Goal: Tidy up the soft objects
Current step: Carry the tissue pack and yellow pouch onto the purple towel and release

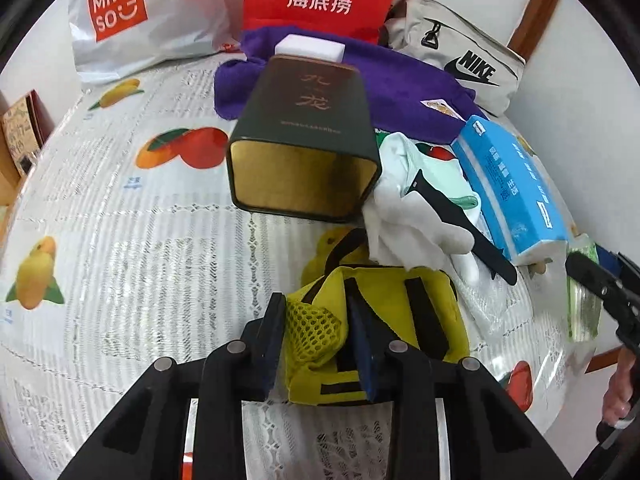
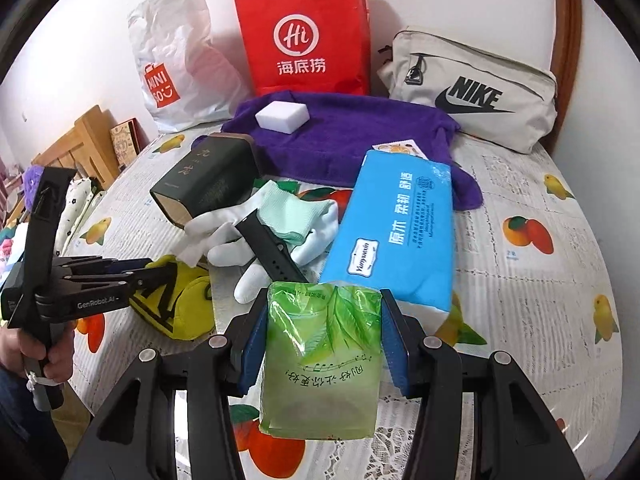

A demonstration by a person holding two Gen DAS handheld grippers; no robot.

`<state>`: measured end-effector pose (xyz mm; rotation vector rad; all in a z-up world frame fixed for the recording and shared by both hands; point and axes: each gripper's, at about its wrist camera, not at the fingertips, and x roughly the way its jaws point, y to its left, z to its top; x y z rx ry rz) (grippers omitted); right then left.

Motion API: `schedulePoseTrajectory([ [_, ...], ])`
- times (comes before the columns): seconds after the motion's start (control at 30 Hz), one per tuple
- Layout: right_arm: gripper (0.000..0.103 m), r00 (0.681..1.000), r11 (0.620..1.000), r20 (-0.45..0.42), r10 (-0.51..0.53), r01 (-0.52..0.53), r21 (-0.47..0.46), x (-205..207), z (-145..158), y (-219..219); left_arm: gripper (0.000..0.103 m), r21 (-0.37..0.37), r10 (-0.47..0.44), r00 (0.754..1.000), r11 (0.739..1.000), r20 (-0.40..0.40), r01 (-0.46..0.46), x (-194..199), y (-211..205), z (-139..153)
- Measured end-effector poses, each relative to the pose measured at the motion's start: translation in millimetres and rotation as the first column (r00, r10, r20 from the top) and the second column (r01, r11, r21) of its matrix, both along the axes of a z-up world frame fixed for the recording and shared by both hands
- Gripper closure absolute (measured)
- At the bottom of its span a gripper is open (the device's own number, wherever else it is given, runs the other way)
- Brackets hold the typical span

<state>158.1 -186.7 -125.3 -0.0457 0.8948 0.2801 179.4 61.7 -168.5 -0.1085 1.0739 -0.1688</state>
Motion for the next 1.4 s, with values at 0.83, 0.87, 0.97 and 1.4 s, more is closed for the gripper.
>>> schedulePoseTrajectory([
  [0.83, 0.052, 0.997, 0.998, 0.074, 0.002, -0.007, 0.069, -26.9, 36.9, -15.1, 0.076, -0.056, 0.067, 0.991, 0.997, 0.114, -0.061, -54.1, 21.2, 72.2],
  [0.87, 0.052, 0.997, 0.998, 0.073, 0.002, -0.007, 0.069, -27.2, 38.9, -16.1, 0.076, -0.059, 0.066, 0.991, 0.996, 0.114, -0.059, -55.1, 20.6, 76.2],
  [0.97, 0.052, 0.997, 0.997, 0.072, 0.003, -0.009, 0.075, -27.8, 43.5, -19.6, 0.076, -0.056, 0.044, 0.99, 0.998, 0.132, -0.037, -56.9, 16.3, 89.9],
  [1.4, 0.052, 0.995, 0.998, 0.096, -0.008, 0.002, 0.065, -7.9, 66.6, -23.0, 0.076, -0.075, 0.04, 0.983, 0.997, 0.179, -0.026, -25.8, 9.6, 121.0],
])
